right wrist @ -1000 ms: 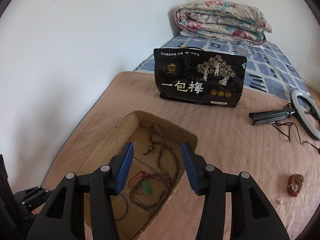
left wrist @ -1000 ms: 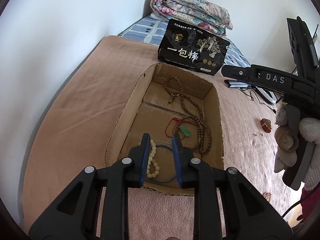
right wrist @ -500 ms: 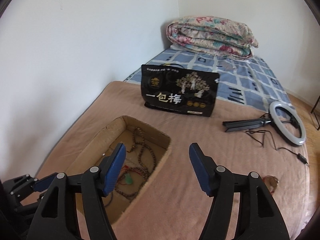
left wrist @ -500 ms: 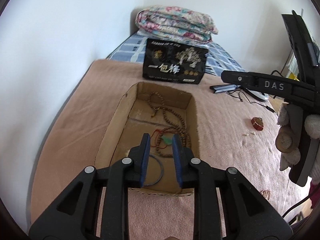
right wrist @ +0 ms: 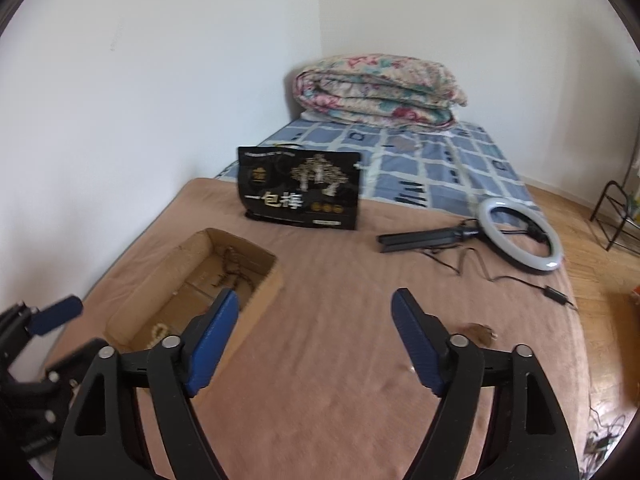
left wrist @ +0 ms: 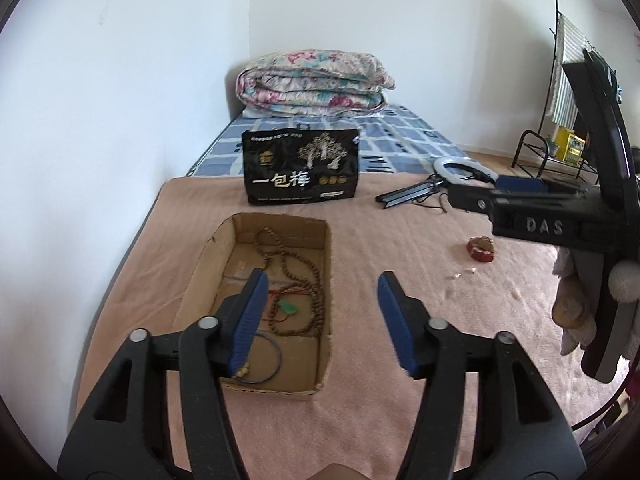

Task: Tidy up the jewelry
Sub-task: 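Move both tools over the red-strap watch and pearl earring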

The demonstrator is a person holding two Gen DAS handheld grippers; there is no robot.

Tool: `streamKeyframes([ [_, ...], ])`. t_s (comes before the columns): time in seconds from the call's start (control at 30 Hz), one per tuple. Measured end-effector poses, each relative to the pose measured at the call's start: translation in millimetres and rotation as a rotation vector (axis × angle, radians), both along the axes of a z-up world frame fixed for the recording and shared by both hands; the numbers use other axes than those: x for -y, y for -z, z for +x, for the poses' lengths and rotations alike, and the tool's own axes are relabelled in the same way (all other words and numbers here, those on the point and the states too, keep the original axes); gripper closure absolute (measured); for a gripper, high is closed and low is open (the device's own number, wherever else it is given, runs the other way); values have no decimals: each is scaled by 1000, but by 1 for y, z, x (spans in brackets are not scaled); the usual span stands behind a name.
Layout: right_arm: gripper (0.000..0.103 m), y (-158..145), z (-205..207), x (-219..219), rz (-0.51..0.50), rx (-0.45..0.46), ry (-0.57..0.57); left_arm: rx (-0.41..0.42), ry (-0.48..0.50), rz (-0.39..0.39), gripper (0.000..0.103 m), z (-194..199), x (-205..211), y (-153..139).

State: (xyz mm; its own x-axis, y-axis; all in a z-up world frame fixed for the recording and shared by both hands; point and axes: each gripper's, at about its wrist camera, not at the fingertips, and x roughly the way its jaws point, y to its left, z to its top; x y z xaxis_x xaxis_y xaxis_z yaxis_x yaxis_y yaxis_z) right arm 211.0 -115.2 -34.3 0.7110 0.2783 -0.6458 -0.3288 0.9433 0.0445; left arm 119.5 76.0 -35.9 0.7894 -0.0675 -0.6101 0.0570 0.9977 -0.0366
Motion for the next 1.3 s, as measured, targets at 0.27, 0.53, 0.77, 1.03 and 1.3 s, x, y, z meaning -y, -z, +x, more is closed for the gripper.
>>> streamKeyframes([
  [0.27,22,0,-22,53,-3,-2,73,12,48,14,34,-10,36,-8],
  [0.53,22,9,-40,95,-20,-9,119,9,103,1,32,-12,74,-8],
  [0.77,22,25,-40,140,-5,-44,189,-23,151,8,32,-5,100,4],
  [1.03,22,33,-37,200,-47,9,303,-63,224,-9,32,9,124,20],
  [1.3,22,57,-25,220,-31,-57,270,-128,319,-30,56,37,158,48],
])
